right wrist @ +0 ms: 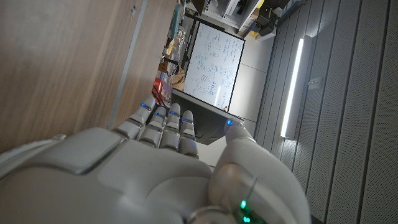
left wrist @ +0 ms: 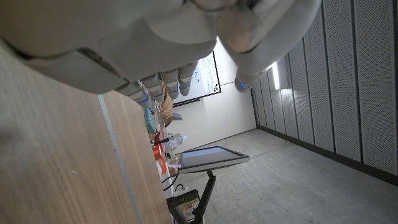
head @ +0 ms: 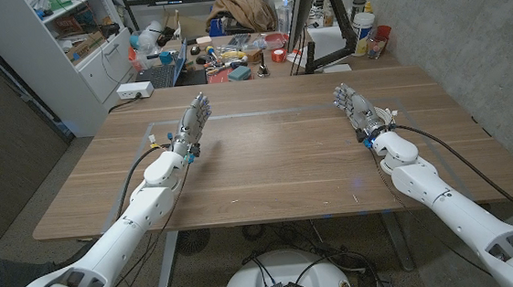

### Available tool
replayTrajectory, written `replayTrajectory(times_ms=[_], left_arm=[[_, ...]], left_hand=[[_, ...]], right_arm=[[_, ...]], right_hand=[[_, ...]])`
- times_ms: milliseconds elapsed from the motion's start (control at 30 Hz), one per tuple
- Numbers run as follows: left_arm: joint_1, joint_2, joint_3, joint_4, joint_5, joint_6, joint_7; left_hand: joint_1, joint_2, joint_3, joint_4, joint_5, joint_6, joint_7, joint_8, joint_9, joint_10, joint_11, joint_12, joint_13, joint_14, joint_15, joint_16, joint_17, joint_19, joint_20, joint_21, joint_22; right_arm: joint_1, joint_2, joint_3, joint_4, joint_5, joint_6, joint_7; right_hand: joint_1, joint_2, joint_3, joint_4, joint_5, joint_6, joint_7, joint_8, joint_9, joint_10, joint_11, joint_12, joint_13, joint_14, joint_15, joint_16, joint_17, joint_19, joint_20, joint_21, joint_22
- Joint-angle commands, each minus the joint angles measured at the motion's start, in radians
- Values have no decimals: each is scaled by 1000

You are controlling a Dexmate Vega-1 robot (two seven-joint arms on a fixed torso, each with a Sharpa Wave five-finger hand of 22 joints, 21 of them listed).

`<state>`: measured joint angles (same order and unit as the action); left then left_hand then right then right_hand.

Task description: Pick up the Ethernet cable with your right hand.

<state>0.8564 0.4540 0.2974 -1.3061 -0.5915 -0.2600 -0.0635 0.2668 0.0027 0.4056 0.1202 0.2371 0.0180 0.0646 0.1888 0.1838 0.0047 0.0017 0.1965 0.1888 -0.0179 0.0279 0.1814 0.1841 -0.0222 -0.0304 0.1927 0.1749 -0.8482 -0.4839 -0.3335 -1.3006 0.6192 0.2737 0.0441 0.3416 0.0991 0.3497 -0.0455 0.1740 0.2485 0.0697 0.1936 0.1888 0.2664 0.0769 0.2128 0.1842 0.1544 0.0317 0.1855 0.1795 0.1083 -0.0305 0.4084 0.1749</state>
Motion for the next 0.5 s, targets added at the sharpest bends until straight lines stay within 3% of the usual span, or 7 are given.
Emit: replayTrajectory(times_ms=[33, 500], left_arm=[[36, -129, -163, -19, 151, 74, -91], [65, -234, -283, -45, 267, 125, -167]], left_hand=[[10, 1, 5, -2, 6, 1, 8, 7, 1, 10, 0, 4, 1, -11, -4, 6, 2, -5, -40, 4, 5], [12, 3, 4, -3, 8, 5, 9, 8, 1, 12, -1, 5, 1, -9, -2, 7, 2, -5, -39, 5, 5]], right_arm=[[-23, 68, 88, -4, -75, -38, 45], [-37, 111, 145, -17, -155, -41, 81]], right_hand=[[7, 0, 7, -1, 7, 8, -1, 5, 2, 11, 1, 7, 2, 10, -1, 8, 2, 8, 0, 5, 3], [11, 3, 9, -6, 6, 12, -2, 6, 2, 13, 1, 7, 2, 12, -2, 7, 1, 11, 1, 1, 3]])
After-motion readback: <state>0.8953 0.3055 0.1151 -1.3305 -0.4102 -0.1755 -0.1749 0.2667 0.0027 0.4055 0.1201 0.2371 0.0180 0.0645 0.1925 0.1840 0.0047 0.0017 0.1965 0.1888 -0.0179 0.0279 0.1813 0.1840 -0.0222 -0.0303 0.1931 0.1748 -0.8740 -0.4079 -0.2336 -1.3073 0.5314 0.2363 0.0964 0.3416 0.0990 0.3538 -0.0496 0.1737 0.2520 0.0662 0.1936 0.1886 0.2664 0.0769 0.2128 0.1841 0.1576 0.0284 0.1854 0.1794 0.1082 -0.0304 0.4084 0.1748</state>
